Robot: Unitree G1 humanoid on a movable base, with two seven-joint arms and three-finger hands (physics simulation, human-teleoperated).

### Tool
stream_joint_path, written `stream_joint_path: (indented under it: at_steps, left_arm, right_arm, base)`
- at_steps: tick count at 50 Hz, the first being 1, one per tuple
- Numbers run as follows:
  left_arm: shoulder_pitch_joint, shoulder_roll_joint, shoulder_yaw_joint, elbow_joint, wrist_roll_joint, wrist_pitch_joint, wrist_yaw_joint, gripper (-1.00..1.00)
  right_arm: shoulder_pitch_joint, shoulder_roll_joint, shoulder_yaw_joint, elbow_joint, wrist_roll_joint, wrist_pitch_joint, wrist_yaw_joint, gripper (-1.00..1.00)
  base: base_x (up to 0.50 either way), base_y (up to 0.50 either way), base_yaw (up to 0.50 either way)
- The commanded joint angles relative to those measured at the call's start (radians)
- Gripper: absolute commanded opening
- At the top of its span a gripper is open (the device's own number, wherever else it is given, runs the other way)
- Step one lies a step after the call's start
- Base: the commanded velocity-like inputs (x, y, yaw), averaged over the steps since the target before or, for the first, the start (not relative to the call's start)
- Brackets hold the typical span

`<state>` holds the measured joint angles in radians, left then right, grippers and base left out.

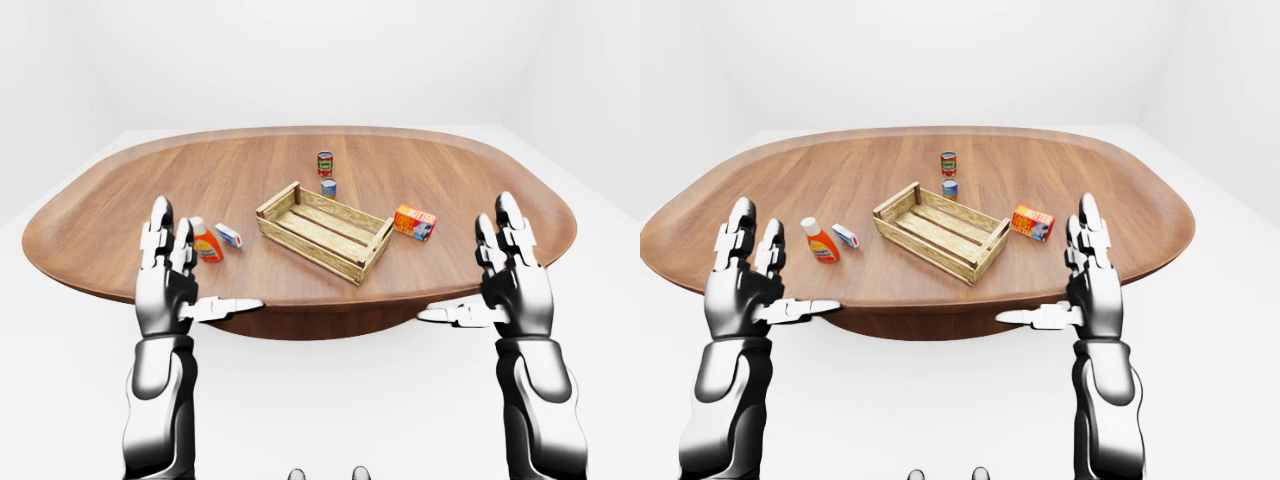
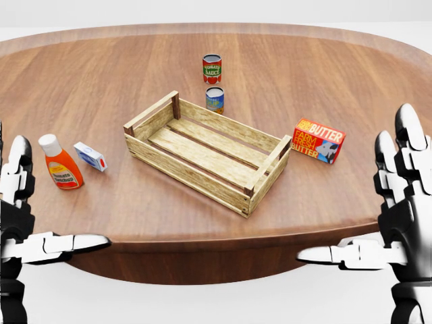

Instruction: Pick up the butter and put it in the tray.

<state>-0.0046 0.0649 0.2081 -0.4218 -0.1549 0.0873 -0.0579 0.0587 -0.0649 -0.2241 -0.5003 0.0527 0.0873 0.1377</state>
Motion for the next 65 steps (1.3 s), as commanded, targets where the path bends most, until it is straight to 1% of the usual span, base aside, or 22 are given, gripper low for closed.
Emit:
stream_joint_path:
  at_steps: [1,3,5,7,10,15,19,23,28,39,52,57,65]
  left_arm:
    - [-0.040,0.067,0.133,0.141,-0.118,0.000,-0.007,1.00]
    - [-0.034,0.072,0.134,0.171,-0.124,0.000,-0.016,1.00]
    - [-0.045,0.070,0.149,0.200,-0.176,0.000,-0.012,1.00]
    - [-0.056,0.081,0.148,0.262,-0.157,0.000,0.000,1.00]
    - [-0.063,0.093,0.151,0.306,-0.187,0.000,0.004,1.00]
    - [-0.057,0.099,0.144,0.334,-0.212,0.000,-0.014,1.00]
    - [-0.058,0.101,0.142,0.345,-0.217,0.000,-0.014,1.00]
    - [-0.074,0.108,0.151,0.373,-0.247,0.000,0.006,1.00]
    - [-0.062,0.109,0.144,0.350,-0.243,0.000,0.009,1.00]
    - [-0.066,0.110,0.143,0.356,-0.240,0.000,0.014,1.00]
    - [-0.063,0.107,0.142,0.361,-0.239,0.000,0.002,1.00]
    - [-0.061,0.108,0.142,0.353,-0.239,0.000,0.003,1.00]
    - [-0.061,0.108,0.142,0.350,-0.238,0.000,0.001,1.00]
  right_arm:
    - [-0.004,-0.032,-0.134,0.051,0.027,0.000,0.053,1.00]
    - [-0.004,-0.032,-0.138,0.073,0.042,0.000,0.056,1.00]
    - [-0.006,-0.032,-0.130,0.098,0.047,0.000,0.053,1.00]
    - [-0.006,-0.031,-0.118,0.114,0.037,0.000,0.044,1.00]
    - [-0.008,-0.035,-0.113,0.123,0.036,0.000,0.041,1.00]
    - [-0.003,-0.034,-0.119,0.174,0.040,0.000,0.036,1.00]
    - [-0.005,-0.040,-0.121,0.208,0.043,0.000,0.025,1.00]
    - [-0.008,-0.043,-0.119,0.218,0.044,0.000,0.019,1.00]
    - [-0.004,-0.044,-0.118,0.227,0.037,0.000,0.011,1.00]
    - [-0.007,-0.044,-0.114,0.239,0.043,0.000,0.016,1.00]
    - [-0.004,-0.042,-0.114,0.232,0.048,0.000,0.013,1.00]
    - [0.003,-0.041,-0.116,0.218,0.059,0.000,0.026,1.00]
    - [0.003,-0.041,-0.119,0.211,0.056,0.000,0.030,1.00]
  base:
    - [0.00,0.00,0.00]
    - [0.00,0.00,0.00]
    - [0.00,0.00,0.00]
    - [0.00,0.00,0.00]
    - [0.00,0.00,0.00]
    - [0.00,0.00,0.00]
    - [0.00,0.00,0.00]
    - [0.00,0.00,0.00]
    - [0.00,0.00,0.00]
    - [0.00,0.00,0.00]
    - [0.00,0.00,0.00]
    - [0.00,0.00,0.00]
    - [0.00,-0.43,0.00]
